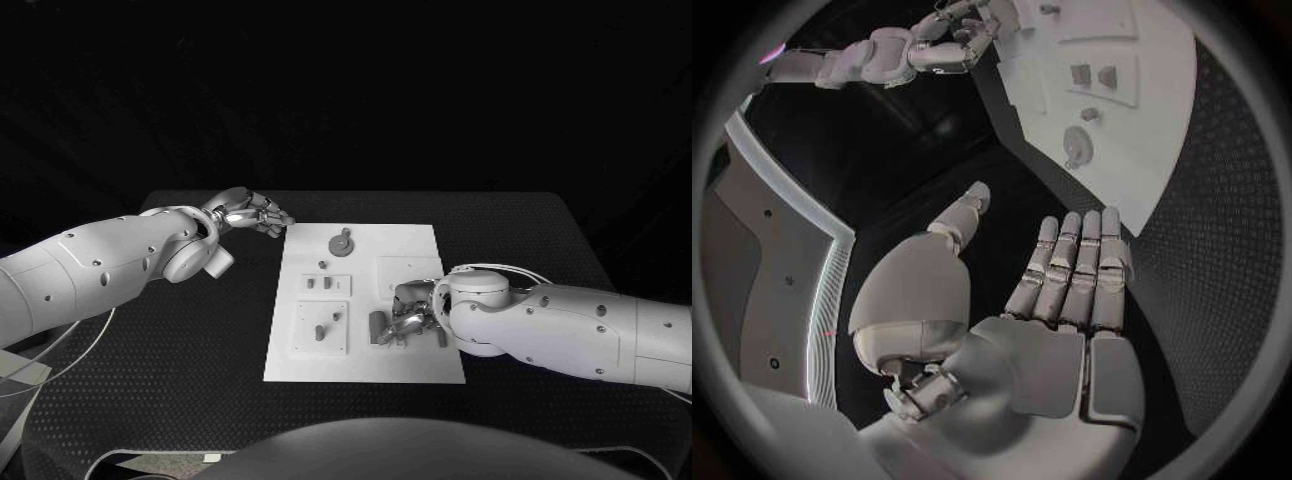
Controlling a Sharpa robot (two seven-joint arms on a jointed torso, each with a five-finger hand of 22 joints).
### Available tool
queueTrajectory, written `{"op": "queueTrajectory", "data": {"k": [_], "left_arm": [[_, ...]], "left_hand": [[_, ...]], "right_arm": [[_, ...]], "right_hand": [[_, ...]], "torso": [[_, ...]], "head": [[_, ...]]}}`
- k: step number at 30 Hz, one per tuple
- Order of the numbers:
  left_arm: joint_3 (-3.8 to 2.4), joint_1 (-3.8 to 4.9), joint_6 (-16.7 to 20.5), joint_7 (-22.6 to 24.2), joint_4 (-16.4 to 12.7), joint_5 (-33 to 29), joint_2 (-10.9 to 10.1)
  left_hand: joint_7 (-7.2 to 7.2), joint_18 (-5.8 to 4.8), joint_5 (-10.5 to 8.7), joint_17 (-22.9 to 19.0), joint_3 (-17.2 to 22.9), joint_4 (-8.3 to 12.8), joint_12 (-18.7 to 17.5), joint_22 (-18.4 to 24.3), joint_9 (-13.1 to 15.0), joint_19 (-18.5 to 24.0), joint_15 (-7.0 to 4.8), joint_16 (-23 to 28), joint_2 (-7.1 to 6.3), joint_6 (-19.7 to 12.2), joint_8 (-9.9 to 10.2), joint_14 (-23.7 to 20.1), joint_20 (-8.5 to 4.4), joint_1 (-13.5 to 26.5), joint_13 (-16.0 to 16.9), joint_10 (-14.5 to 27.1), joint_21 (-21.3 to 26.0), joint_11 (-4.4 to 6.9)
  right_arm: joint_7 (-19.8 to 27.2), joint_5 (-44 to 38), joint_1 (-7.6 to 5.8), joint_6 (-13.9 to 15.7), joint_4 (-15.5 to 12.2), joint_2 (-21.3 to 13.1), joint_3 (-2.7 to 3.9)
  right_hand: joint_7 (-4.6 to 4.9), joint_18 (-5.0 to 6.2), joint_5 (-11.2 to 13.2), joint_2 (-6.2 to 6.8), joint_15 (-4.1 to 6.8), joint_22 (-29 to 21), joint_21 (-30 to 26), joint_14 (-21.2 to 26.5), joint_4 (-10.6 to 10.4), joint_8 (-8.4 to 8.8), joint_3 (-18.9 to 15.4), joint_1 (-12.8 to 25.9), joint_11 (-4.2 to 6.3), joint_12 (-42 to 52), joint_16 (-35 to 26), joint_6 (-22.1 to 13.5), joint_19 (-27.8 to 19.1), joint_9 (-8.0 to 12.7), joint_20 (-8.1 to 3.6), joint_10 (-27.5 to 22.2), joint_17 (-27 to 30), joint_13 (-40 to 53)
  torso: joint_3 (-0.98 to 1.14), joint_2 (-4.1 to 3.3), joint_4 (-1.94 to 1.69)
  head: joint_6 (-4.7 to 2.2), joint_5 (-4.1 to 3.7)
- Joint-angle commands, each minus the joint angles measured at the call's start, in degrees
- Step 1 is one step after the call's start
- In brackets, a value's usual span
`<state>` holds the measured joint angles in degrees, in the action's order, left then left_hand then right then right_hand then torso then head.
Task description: Assemble the parts on the task board
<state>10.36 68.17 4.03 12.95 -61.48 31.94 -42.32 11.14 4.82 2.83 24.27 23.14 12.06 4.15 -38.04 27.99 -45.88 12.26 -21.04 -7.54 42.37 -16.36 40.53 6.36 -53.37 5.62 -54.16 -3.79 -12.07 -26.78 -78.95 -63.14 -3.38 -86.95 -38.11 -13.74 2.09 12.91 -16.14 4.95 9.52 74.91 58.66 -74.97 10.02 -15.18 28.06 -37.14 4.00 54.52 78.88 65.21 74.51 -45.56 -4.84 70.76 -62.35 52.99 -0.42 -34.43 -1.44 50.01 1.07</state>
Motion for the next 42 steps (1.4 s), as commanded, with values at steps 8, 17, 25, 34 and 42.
{"op": "queueTrajectory", "data": {"k": [8,17,25,34,42], "left_arm": [[-0.05,0.07,-0.7,0.3,-0.1,-0.3,0.1],[-0.04,0.07,-0.7,0.2,0.0,-0.3,0.0],[-0.04,0.05,-0.8,0.3,0.2,-0.3,0.2],[-0.03,0.05,-0.7,0.2,0.2,-0.3,0.2],[-0.03,0.05,-0.7,0.4,0.2,-0.3,0.3]], "left_hand": [[1.35,0.36,0.05,0.1,-0.3,0.3,-0.2,0.1,0.0,0.2,-0.02,0.3,0.33,-0.1,-0.3,-0.4,0.16,0.5,-0.1,0.2,-0.3,0.06],[1.35,0.38,0.05,0.1,-0.3,0.3,-0.2,0.1,0.0,0.2,-0.02,0.3,0.38,-0.1,-0.3,-0.4,0.16,0.5,-0.1,0.2,-0.3,0.06],[1.34,0.38,0.05,0.1,-0.3,0.3,-0.2,0.1,0.0,0.2,-0.02,0.3,0.40,-0.1,-0.3,-0.4,0.16,0.5,-0.1,0.2,-0.3,0.06],[1.34,0.39,0.05,0.1,-0.3,0.4,-0.2,0.1,0.0,0.2,-0.02,0.3,0.42,-0.1,-0.3,-0.4,0.16,0.5,-0.1,0.2,-0.3,0.06],[1.33,0.39,0.05,0.1,-0.3,0.4,-0.1,0.1,0.0,0.1,-0.02,0.3,0.47,-0.1,-0.3,-0.4,0.17,0.5,-0.1,0.2,-0.3,0.07]], "right_arm": [[0.2,2.2,-0.05,-1.2,0.2,-0.2,0.05],[1.7,8.8,-0.14,-1.5,-1.3,-2.5,0.09],[2.2,12.2,-1.11,-1.1,-3.1,-5.4,1.07],[2.0,12.8,-2.70,-1.0,-4.6,-8.9,1.92],[1.8,13.1,-3.18,-0.5,-3.8,-10.8,1.96]], "right_hand": [[0.14,2.09,-0.1,-1.20,0.14,0.8,0.3,-0.5,2.5,0.40,-0.1,-0.2,0.07,-0.3,0.1,0.6,-0.4,-0.1,-0.04,0.4,0.1,0.1],[0.21,2.09,-0.2,0.00,0.05,0.7,0.0,-0.2,2.9,0.62,-0.1,0.5,-0.01,-0.5,-0.3,0.5,-0.5,0.0,0.13,0.3,0.7,0.1],[0.23,2.09,-0.2,0.21,0.04,0.6,0.0,-0.1,3.1,0.71,0.1,0.4,-0.03,-0.6,-0.5,0.4,-0.6,0.0,0.14,0.2,0.9,0.1],[0.32,2.09,-0.2,0.39,-0.02,0.6,-0.2,0.1,3.5,0.87,0.4,0.2,-0.11,-0.7,-0.8,0.3,-0.6,0.0,0.17,0.1,1.3,0.1],[0.84,2.09,-0.1,-1.52,-0.37,0.5,-0.2,0.2,6.1,1.76,1.3,-2.4,-0.56,-0.8,-1.3,-1.1,-0.5,0.2,0.35,0.2,1.9,0.2]], "torso": [[0.00,0.01,0.01],[0.00,0.00,-0.02],[-0.01,0.00,0.07],[0.05,0.01,0.09],[0.05,-0.02,0.06]], "head": [[-0.01,-0.06],[-0.01,0.02],[-0.01,-0.10],[-0.01,-0.30],[-0.01,-0.67]]}}
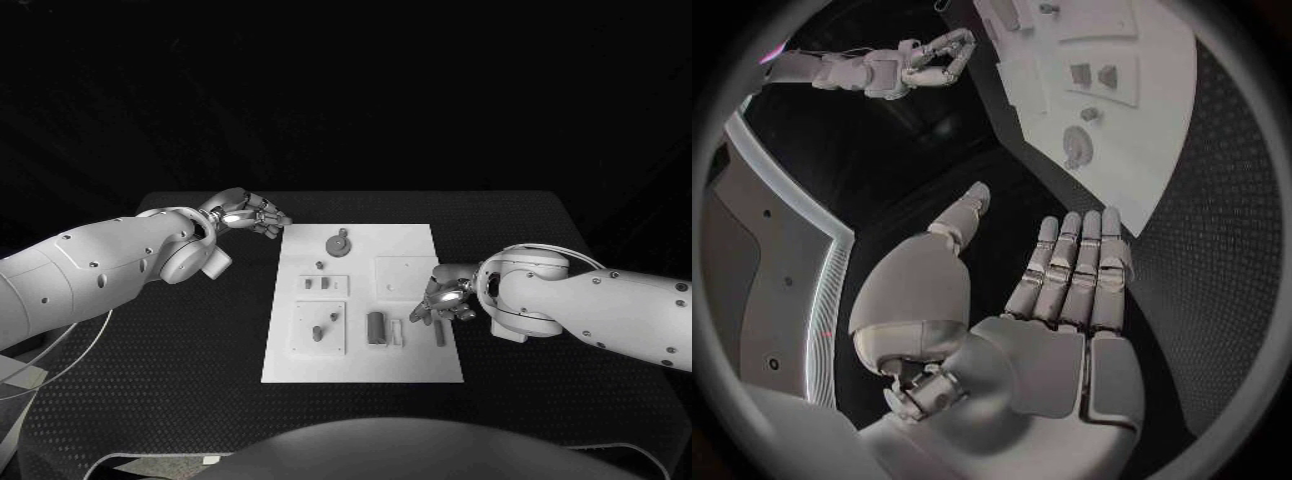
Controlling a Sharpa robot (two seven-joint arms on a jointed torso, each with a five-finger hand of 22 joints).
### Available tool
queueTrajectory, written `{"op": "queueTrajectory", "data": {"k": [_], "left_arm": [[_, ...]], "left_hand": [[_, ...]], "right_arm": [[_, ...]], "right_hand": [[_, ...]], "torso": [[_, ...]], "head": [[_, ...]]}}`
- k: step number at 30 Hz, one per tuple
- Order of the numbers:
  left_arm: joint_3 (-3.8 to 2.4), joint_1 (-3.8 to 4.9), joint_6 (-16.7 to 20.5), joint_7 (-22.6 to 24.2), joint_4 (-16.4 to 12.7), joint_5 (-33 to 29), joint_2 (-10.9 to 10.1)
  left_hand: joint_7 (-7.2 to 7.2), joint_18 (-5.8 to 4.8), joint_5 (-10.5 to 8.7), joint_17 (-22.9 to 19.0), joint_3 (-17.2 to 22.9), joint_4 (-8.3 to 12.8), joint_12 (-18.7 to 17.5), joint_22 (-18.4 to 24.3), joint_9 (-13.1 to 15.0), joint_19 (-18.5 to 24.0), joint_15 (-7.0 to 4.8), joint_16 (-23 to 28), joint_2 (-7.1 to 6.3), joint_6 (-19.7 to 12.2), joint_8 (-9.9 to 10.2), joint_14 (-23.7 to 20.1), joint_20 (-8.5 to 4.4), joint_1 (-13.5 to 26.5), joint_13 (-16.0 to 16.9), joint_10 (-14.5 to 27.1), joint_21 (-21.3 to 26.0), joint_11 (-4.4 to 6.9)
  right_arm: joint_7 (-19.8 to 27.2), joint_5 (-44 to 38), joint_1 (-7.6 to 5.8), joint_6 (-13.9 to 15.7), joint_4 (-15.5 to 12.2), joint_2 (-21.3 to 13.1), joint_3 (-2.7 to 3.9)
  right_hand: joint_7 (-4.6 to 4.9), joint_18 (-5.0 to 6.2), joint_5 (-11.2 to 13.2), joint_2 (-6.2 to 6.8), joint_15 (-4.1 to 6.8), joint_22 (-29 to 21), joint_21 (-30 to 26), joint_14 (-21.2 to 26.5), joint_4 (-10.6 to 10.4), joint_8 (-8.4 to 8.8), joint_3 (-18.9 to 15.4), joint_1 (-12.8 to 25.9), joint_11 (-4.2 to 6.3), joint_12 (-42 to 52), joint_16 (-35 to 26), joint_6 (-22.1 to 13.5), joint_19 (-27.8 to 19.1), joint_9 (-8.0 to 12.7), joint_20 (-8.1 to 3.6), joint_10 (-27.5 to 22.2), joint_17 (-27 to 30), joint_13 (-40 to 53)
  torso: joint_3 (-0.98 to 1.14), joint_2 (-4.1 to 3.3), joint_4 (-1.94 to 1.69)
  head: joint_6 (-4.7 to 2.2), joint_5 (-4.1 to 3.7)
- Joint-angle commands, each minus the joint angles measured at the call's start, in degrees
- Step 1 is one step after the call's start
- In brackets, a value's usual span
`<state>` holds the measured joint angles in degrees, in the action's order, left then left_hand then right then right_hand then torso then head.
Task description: Assemble the parts on the task board
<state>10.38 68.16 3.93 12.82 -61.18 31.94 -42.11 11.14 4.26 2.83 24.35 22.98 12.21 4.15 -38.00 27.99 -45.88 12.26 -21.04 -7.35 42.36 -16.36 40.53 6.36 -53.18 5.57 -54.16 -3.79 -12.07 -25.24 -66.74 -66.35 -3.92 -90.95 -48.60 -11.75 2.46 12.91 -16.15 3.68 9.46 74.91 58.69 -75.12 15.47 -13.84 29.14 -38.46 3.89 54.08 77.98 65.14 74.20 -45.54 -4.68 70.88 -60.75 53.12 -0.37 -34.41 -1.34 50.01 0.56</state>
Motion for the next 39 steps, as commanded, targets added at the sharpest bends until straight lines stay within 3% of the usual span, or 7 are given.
{"op": "queueTrajectory", "data": {"k": [1,5,8,13,20,31,39], "left_arm": [[-0.05,0.06,-0.6,0.5,-0.1,-0.3,0.1],[-0.05,0.06,-0.5,0.6,-0.2,-0.3,-0.1],[-0.05,0.06,-0.5,0.6,-0.1,-0.3,-0.1],[-0.05,0.06,-0.6,0.6,-0.3,-0.3,0.2],[-0.05,0.06,-0.4,0.6,-0.2,-0.3,0.2],[-0.06,0.05,-0.5,0.8,-0.2,-0.3,0.2],[-0.06,0.05,-0.6,0.7,-0.2,-0.3,0.2]], "left_hand": [[1.33,0.96,0.05,0.1,-0.1,0.2,-0.1,0.1,0.0,0.1,-0.02,0.3,0.29,-0.1,-0.3,-0.4,0.16,0.3,-0.1,0.2,-0.3,0.07],[1.32,0.97,0.05,0.1,-0.1,0.3,-0.1,0.1,0.1,0.1,-0.04,0.3,0.38,0.0,-0.3,-0.3,0.16,0.3,-0.1,0.1,-0.3,0.09],[1.31,0.97,0.05,0.1,-0.2,0.3,-0.1,0.1,0.1,0.1,-0.05,0.3,0.40,0.0,-0.3,-0.3,0.16,0.3,-0.1,0.1,-0.3,0.10],[1.30,0.98,0.05,0.1,-0.2,0.3,-0.1,0.1,0.1,0.1,-0.06,0.3,0.43,0.0,-0.4,-0.3,0.15,0.3,-0.1,0.1,-0.3,0.11],[1.29,0.99,0.05,0.1,-0.2,0.3,-0.1,0.1,0.1,0.1,-0.07,0.3,0.47,0.0,-0.4,-0.3,0.14,0.3,-0.1,0.1,-0.3,0.12],[1.29,0.98,0.05,0.1,-0.2,0.4,-0.1,0.1,0.1,0.1,-0.08,0.3,0.46,0.0,-0.4,-0.3,0.14,0.3,-0.1,0.0,-0.3,0.13],[1.30,0.98,0.05,0.1,-0.2,0.4,-0.1,0.1,0.1,0.1,-0.08,0.3,0.50,0.0,-0.4,-0.3,0.14,0.3,-0.1,0.0,-0.3,0.12]], "right_arm": [[0.3,1.1,0.02,0.3,0.4,-0.5,-0.03],[0.7,-0.4,0.03,0.3,0.3,-0.8,-0.04],[1.0,-2.0,0.03,0.1,-0.2,0.1,-0.05],[1.0,-4.6,0.20,0.2,-0.2,2.4,-0.17],[0.8,-7.2,1.12,0.7,0.2,4.2,-0.38],[0.7,-11.1,2.24,-0.2,0.5,7.2,-0.42],[0.4,-12.6,3.94,-0.5,2.0,9.1,-0.54]], "right_hand": [[0.61,2.09,-0.1,-0.43,-0.44,0.5,-0.3,0.3,0.9,0.66,0.3,-1.6,-0.60,-0.4,-0.5,-1.5,-0.2,0.2,0.26,0.1,0.4,0.1],[1.09,2.09,-0.1,-0.72,-0.87,0.5,-0.4,0.5,1.1,1.36,0.2,-2.9,-1.06,-0.4,-0.7,-2.6,-0.3,0.5,0.49,0.1,0.8,0.1],[1.05,2.09,-0.1,0.12,-0.97,0.5,-0.4,0.5,1.0,1.14,-0.2,-3.4,-1.04,-0.4,-0.8,-2.1,-0.4,0.4,0.64,0.0,0.9,0.2],[0.84,2.09,-0.1,0.14,-0.93,0.5,-0.4,0.3,0.7,0.75,-0.4,-3.4,-0.87,-0.4,-0.8,-1.3,-0.4,0.2,0.80,0.1,0.7,0.2],[0.55,2.09,-0.1,-0.02,-0.81,0.5,-0.4,0.2,0.6,0.34,-0.6,-3.3,-0.61,-0.3,-0.7,-0.5,-0.3,0.0,0.91,0.3,0.5,0.2],[0.25,2.09,-0.1,0.14,-0.72,0.5,-0.3,0.0,0.9,0.00,-0.6,-4.1,-0.31,-0.3,-0.6,0.2,-0.1,-0.1,0.97,0.6,0.3,0.2],[0.07,2.09,-0.1,0.43,-0.72,0.5,-0.2,-0.3,0.8,-0.20,-0.7,-4.2,-0.14,-0.2,-0.4,0.7,0.0,-0.2,1.05,1.0,-0.1,0.2]], "torso": [[0.01,-0.04,-0.07],[0.02,-0.05,-0.04],[0.03,-0.06,0.02],[0.03,-0.03,-0.09],[-0.07,-0.05,-0.16],[-0.02,-0.03,-0.11],[-0.01,-0.08,-0.24]], "head": [[-0.01,-0.22],[-0.01,-0.29],[-0.01,-0.29],[-0.01,-0.38],[-0.01,-0.34],[-0.01,-0.33],[-0.01,-0.21]]}}
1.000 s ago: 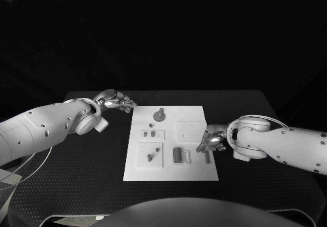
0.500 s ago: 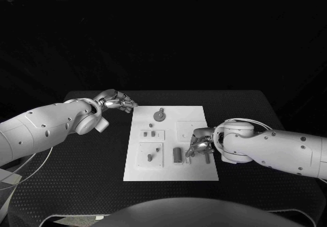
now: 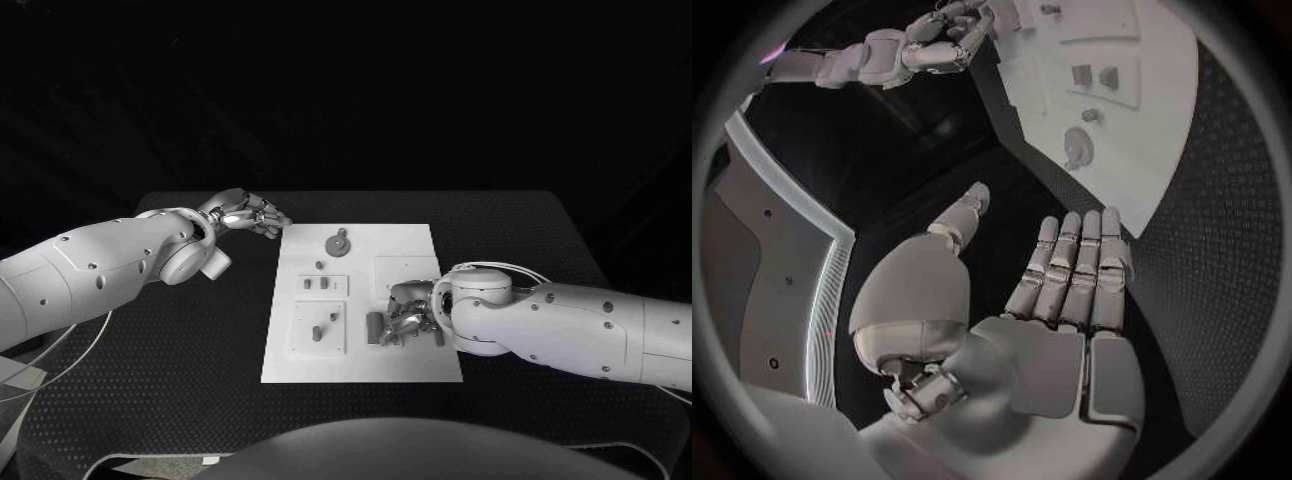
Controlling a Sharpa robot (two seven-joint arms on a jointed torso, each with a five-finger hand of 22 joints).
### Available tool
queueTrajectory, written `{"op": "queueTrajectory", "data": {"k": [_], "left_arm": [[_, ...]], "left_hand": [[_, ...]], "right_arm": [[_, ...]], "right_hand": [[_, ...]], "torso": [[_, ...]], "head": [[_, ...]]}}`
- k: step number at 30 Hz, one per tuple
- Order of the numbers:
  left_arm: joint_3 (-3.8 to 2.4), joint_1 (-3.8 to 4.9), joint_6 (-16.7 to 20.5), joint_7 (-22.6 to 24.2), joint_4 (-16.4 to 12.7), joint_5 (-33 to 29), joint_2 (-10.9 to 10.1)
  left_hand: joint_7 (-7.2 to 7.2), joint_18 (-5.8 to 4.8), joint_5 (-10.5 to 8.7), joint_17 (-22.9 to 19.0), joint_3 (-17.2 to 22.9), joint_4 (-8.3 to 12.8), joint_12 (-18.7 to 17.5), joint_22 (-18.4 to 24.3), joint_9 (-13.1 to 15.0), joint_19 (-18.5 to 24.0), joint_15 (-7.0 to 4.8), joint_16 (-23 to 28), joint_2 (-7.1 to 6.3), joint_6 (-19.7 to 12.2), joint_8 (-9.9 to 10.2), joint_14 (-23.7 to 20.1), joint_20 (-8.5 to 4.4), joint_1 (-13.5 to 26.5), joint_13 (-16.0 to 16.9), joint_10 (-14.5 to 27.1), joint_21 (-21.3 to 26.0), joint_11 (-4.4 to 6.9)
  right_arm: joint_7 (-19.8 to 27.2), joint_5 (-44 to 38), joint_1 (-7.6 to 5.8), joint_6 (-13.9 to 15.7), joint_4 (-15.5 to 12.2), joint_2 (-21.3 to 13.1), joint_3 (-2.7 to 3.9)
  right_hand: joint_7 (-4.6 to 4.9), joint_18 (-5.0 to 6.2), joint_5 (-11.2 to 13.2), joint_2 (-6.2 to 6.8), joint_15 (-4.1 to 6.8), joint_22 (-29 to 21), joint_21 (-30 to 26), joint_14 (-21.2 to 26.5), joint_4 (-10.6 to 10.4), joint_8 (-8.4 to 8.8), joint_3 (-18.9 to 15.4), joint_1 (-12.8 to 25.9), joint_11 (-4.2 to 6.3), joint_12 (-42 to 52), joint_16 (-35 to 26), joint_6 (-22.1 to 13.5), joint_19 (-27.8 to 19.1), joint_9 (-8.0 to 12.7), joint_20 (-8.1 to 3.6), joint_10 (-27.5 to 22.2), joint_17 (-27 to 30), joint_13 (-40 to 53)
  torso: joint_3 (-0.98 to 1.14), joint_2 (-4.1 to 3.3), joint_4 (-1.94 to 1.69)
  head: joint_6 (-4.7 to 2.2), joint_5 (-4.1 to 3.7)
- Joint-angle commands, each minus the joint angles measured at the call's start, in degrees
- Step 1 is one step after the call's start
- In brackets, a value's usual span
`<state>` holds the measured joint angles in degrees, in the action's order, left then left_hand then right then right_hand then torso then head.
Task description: Assemble the parts on the task board
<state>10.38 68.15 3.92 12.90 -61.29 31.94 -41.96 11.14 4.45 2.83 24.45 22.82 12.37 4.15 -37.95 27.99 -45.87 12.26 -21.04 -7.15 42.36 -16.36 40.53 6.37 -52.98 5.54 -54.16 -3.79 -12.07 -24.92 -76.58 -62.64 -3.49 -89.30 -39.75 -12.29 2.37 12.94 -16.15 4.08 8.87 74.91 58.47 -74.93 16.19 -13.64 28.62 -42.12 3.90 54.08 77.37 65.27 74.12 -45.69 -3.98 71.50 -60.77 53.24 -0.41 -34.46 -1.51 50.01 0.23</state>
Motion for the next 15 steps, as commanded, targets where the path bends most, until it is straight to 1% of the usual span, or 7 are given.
{"op": "queueTrajectory", "data": {"k": [1,4,9,15], "left_arm": [[-0.05,0.05,-0.6,0.6,-0.1,-0.3,0.0],[-0.05,0.05,-0.6,0.5,-0.1,-0.3,0.0],[-0.05,0.06,-0.7,0.5,-0.3,-0.3,-0.1],[-0.06,0.06,-0.8,0.5,-0.3,-0.3,-0.2]], "left_hand": [[1.30,0.79,0.05,0.1,-0.1,0.3,-0.1,0.1,0.0,0.1,-0.08,0.3,0.31,0.0,-0.4,-0.3,0.14,0.1,-0.1,0.1,-0.3,0.12],[1.31,0.79,0.05,0.1,-0.1,0.3,-0.1,0.1,0.0,0.1,-0.08,0.3,0.32,-0.1,-0.4,-0.3,0.14,0.1,-0.1,0.1,-0.3,0.12],[1.32,0.78,0.05,0.1,-0.1,0.3,-0.1,0.1,0.0,0.1,-0.06,0.3,0.38,-0.1,-0.4,-0.3,0.15,0.2,-0.1,0.1,-0.3,0.11],[1.32,0.78,0.04,0.1,-0.2,0.3,-0.1,0.1,0.0,0.1,-0.05,0.3,0.40,-0.1,-0.4,-0.3,0.15,0.2,-0.1,0.1,-0.3,0.11]], "right_arm": [[0.1,-2.7,0.31,-1.0,0.5,0.4,0.00],[0.1,-3.3,0.50,-1.0,0.9,0.8,-0.01],[0.1,-3.5,0.56,-1.2,1.5,1.0,-0.01],[0.1,-3.8,0.71,-0.9,2.1,1.4,-0.01]], "right_hand": [[0.15,2.06,-0.1,0.03,-0.13,0.5,0.0,-0.5,0.0,-0.40,-0.2,-0.5,-0.16,-0.2,0.2,0.6,0.1,-0.1,0.35,0.4,-0.1,0.1],[0.14,2.06,-0.1,0.01,-0.12,0.5,0.0,-0.5,0.0,-0.41,-0.2,-0.5,-0.14,-0.2,0.2,0.7,0.1,-0.1,0.36,0.4,-0.1,0.1],[0.11,2.06,-0.1,-0.09,-0.12,0.5,0.0,-0.5,-0.1,-0.42,-0.3,-0.4,-0.11,-0.2,0.3,0.7,0.1,-0.1,0.38,0.5,-0.1,0.1],[0.08,2.06,-0.1,-0.21,-0.11,0.5,0.0,-0.5,-0.3,-0.43,-0.3,-0.2,-0.08,-0.2,0.3,0.8,0.2,-0.1,0.39,0.5,-0.2,0.1]], "torso": [[0.03,-0.02,-0.04],[0.00,0.01,0.04],[-0.02,-0.03,-0.08],[-0.07,0.00,-0.01]], "head": [[-0.01,0.16],[-0.01,0.28],[-0.01,0.39],[-0.01,0.47]]}}
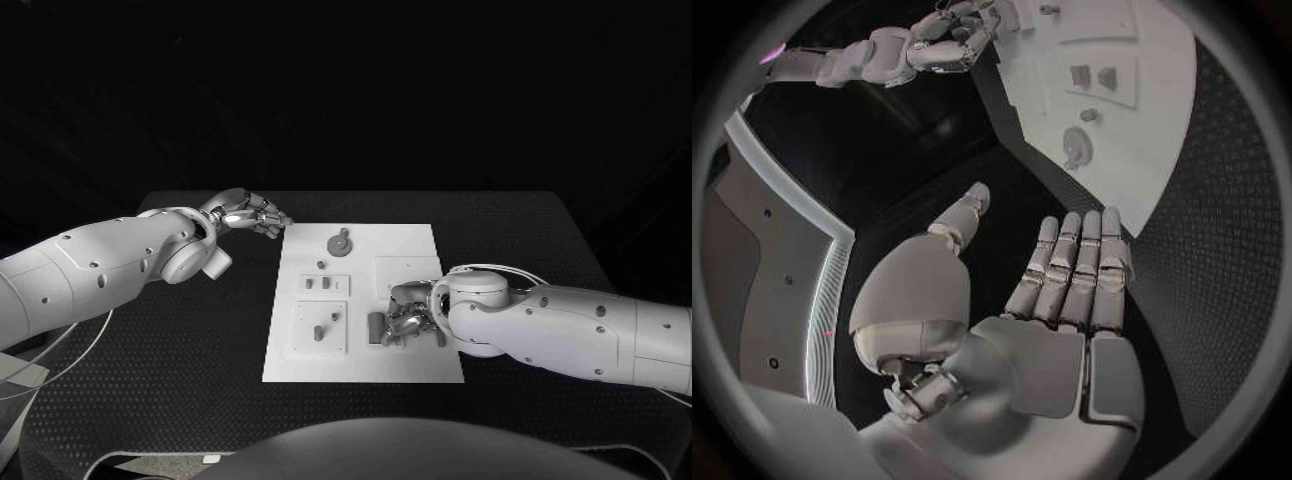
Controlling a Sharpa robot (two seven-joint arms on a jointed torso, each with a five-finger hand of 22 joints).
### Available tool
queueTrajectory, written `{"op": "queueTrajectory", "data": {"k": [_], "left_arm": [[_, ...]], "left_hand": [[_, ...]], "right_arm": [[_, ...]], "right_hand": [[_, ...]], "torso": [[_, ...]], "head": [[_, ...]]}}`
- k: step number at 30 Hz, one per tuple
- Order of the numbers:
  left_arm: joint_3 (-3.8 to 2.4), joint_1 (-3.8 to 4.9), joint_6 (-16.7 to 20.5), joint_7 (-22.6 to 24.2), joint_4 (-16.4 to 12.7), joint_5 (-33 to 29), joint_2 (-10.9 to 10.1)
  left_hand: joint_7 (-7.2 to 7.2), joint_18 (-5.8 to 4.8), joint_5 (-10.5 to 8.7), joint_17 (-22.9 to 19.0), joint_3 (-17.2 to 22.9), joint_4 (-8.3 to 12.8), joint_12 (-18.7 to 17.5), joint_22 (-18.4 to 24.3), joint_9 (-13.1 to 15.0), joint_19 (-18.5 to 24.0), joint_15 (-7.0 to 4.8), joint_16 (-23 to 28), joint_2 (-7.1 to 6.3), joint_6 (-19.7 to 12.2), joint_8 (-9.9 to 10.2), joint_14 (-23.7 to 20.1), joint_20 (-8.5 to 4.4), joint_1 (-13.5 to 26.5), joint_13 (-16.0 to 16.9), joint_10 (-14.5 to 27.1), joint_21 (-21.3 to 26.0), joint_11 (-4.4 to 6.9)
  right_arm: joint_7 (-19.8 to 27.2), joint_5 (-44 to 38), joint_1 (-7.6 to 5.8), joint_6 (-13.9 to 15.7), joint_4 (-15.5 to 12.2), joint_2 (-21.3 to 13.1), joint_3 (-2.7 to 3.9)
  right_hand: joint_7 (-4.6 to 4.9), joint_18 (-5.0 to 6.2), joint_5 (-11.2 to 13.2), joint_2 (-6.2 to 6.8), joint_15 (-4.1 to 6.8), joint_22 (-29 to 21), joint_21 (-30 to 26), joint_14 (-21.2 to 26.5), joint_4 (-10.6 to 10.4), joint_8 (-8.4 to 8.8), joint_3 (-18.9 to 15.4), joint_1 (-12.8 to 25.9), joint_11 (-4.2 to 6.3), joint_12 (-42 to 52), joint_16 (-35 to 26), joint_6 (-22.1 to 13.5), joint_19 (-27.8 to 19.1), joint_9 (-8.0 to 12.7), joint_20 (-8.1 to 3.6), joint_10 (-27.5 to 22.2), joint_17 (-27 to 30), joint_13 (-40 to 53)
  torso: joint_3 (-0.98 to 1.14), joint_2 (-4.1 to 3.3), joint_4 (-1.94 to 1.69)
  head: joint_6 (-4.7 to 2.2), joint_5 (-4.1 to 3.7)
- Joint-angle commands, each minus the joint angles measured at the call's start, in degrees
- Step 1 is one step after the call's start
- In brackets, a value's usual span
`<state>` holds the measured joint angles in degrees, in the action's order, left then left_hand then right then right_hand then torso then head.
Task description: Assemble the parts on the task board
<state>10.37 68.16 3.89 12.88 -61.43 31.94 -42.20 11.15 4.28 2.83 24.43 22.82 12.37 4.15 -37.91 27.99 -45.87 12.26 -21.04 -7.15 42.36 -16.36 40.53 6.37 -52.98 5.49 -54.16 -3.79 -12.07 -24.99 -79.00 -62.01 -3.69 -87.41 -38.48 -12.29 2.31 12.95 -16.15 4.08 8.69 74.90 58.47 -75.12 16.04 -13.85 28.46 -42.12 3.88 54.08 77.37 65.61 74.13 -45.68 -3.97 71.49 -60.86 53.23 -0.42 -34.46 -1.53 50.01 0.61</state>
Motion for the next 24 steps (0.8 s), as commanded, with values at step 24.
{"op": "queueTrajectory", "data": {"k": [24], "left_arm": [[-0.06,0.06,-1.0,0.4,-0.2,-0.3,-0.2]], "left_hand": [[1.36,0.90,0.04,0.2,0.0,0.3,-0.1,0.2,0.0,0.1,-0.02,0.4,0.83,-0.1,-0.4,-0.3,0.17,0.2,-0.2,0.1,-0.3,0.09]], "right_arm": [[2.9,4.6,-0.19,-1.5,-1.5,-3.1,0.08]], "right_hand": [[0.04,2.05,-0.1,0.14,0.15,0.5,-0.1,-0.3,-0.7,-0.12,-0.3,0.8,0.03,-0.3,0.3,0.6,0.2,0.0,0.41,0.7,0.0,0.1]], "torso": [[-0.03,0.07,0.06]], "head": [[-0.01,0.26]]}}
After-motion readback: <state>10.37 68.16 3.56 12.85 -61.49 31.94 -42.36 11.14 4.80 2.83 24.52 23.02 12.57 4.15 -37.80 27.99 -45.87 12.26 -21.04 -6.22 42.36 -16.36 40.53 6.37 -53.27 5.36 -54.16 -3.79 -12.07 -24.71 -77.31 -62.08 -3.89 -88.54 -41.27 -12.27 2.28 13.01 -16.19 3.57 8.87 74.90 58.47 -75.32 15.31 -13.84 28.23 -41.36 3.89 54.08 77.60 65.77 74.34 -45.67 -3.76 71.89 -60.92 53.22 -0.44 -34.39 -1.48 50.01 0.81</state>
